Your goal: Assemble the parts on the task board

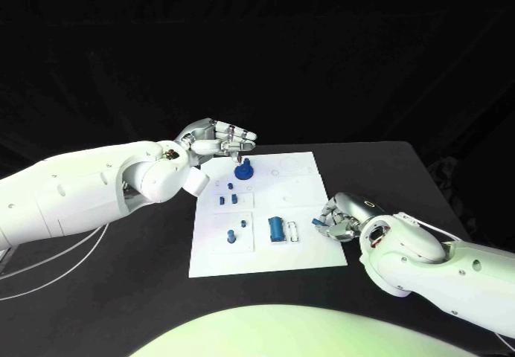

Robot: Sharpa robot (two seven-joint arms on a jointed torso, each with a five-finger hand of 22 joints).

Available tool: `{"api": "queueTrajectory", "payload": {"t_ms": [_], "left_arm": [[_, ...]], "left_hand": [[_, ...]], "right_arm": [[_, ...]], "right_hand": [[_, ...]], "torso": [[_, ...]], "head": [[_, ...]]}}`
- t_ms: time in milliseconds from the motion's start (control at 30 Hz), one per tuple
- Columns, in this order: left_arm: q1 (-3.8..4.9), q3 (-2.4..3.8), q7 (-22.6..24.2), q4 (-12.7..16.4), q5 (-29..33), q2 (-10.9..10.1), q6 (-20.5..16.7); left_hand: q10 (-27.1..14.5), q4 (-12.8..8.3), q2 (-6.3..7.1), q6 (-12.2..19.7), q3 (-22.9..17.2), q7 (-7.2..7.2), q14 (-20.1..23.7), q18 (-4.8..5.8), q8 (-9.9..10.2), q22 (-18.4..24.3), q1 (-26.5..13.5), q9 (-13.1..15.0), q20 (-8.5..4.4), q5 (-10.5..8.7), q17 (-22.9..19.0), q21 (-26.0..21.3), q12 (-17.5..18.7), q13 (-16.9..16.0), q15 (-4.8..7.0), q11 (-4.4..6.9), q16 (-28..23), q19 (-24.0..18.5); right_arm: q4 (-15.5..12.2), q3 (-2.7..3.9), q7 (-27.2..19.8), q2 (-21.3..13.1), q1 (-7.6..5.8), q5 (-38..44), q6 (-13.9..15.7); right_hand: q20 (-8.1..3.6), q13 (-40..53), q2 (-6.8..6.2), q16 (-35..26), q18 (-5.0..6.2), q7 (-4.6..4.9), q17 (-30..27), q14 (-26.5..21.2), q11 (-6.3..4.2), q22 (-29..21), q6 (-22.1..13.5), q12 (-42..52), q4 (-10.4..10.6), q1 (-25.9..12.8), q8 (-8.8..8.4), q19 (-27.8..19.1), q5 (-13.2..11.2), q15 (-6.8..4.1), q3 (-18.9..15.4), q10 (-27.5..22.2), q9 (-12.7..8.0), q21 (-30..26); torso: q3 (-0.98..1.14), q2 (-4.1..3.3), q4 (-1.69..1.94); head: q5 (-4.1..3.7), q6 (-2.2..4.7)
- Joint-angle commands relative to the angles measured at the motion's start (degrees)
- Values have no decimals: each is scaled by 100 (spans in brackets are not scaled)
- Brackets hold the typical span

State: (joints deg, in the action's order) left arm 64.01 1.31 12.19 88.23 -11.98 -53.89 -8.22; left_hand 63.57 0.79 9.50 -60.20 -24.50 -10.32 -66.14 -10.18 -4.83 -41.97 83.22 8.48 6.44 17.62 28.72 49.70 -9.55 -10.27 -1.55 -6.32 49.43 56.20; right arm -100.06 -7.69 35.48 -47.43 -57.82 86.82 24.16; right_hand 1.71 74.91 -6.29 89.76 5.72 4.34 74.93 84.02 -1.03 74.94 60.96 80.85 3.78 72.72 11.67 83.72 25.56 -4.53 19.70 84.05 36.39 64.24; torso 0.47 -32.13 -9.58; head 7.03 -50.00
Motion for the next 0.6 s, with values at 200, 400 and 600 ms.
{"api": "queueTrajectory", "payload": {"t_ms": [200, 400, 600], "left_arm": [[4, 4, 23, 23, 26, 13, 78], [4, 4, 23, 24, 26, 17, 80], [5, 4, 18, 27, 26, 22, 88]], "left_hand": [[-31, -4, -59, 36, 34, 4, 53, -41, 12, 7, 0, -8, 9, 22, -9, -23, -23, -7, -3, -4, -22, -26], [-31, -4, -59, 36, 34, 4, 53, -41, 12, 7, 0, -8, 9, 22, -9, -23, -23, -7, -3, -4, -22, -26], [-31, -4, -59, 36, 34, 4, 53, -41, 12, 7, 0, -8, 9, 22, -9, -23, -23, -7, -3, -4, -22, -26]], "right_arm": [[55, -3, -241, 292, -21, -1051, 279], [199, -4, -307, 516, -19, -1401, 142], [385, -8, -319, 695, -15, -1540, -37]], "right_hand": [[-44, 958, -25, 24, -97, -166, 1507, 598, -47, 158, 202, 38, 77, -246, 56, 25, 140, -40, 10, 196, 46, 23], [-54, 953, 0, 24, -101, -191, 1507, 598, -65, 177, 254, 31, 175, -418, 92, 36, 154, -54, -25, 200, 80, 39], [-68, 959, 14, 24, -101, -224, 1507, 598, -91, 186, 325, 43, 242, -546, 144, 42, 146, -73, -59, 211, 119, 41]], "torso": [[-2, -3, 3], [2, -4, 5], [7, -10, 4]], "head": [[-4, 0], [3, 0], [15, 0]]}}
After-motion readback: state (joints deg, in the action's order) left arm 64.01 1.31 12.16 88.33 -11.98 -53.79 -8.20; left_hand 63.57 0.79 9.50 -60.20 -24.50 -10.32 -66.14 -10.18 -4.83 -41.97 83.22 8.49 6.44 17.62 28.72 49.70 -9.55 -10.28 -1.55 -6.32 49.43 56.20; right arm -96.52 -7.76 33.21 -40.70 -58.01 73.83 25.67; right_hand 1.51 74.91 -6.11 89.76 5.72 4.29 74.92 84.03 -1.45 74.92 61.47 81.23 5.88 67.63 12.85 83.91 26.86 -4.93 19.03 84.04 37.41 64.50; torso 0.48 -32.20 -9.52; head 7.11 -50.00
